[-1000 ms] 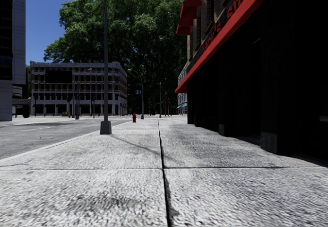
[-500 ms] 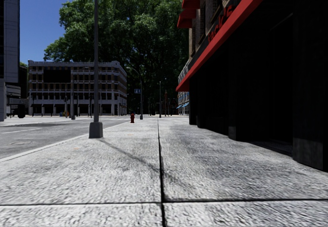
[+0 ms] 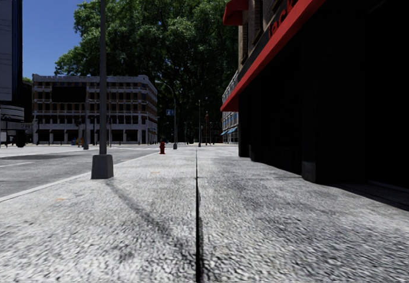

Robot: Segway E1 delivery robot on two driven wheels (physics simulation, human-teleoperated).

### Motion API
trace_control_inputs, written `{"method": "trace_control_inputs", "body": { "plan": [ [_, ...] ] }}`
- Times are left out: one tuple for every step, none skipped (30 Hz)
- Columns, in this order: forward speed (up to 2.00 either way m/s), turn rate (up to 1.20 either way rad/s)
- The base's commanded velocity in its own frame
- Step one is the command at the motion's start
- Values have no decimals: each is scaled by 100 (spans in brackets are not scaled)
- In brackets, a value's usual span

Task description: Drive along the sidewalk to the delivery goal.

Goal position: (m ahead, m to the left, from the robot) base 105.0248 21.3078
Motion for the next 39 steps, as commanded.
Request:
{"method": "trace_control_inputs", "body": {
  "plan": [
    [200,0],
    [200,0],
    [200,0],
    [200,0],
    [200,0],
    [200,0],
    [200,0],
    [200,0],
    [200,0],
    [200,0],
    [200,0],
    [200,0],
    [200,0],
    [200,0],
    [200,0],
    [200,0],
    [200,0],
    [200,0],
    [200,0],
    [200,0],
    [200,0],
    [200,0],
    [200,0],
    [200,0],
    [200,0],
    [200,0],
    [200,0],
    [200,0],
    [200,0],
    [200,0],
    [200,0],
    [200,0],
    [200,0],
    [200,0],
    [200,0],
    [200,0],
    [200,0],
    [200,0],
    [200,0]
  ]
}}
